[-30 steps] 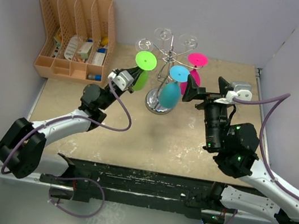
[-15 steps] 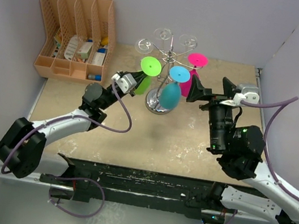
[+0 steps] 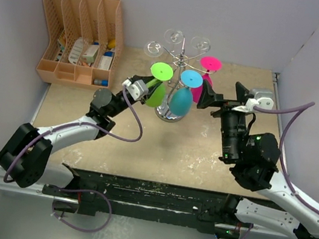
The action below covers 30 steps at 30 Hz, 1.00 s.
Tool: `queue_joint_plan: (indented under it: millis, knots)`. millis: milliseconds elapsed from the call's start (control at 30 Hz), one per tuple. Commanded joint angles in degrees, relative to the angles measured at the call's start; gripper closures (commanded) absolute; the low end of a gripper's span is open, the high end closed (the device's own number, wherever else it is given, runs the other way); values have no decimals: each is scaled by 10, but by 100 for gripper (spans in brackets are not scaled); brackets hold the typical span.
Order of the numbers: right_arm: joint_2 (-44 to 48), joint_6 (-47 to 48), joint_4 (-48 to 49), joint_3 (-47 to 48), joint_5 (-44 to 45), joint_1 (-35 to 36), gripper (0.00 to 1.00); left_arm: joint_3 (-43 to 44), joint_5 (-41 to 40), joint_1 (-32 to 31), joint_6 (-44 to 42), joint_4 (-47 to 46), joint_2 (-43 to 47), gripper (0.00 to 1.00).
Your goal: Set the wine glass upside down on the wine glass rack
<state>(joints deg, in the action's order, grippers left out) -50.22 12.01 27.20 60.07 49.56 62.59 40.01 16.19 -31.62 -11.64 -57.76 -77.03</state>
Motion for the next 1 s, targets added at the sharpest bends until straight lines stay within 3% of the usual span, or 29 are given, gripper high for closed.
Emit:
queue_joint_plan:
  millis: [0,133,233,267,300,400,633,800,967]
  knots:
    - [-3,4,19,13,-4,1,0,5,11,-4,-4,-12,27,58]
    - [-7,-6,1,25,4,1,0,-2,8,-4,-15,27,63,41]
    - [-14,-18,-28,40,6,1,0,-6,-11,-4,-24,62,85,16]
    - [-16,-20,-36,44,8,2,0,-8,-18,-4,-29,75,94,3]
    - [-18,-21,-45,48,12,1,0,-11,-24,-4,-35,91,104,0]
    - [-20,-20,-68,53,31,1,0,-3,-88,-2,-52,172,129,0]
    - [45,18,-67,-10,33,1,0,129,-163,56,-27,545,175,1]
    - [94,-86,-149,-53,58,2,0,250,-187,60,-28,777,226,1]
    - [162,-155,-105,-183,37,1,0,394,-237,60,11,963,187,0]
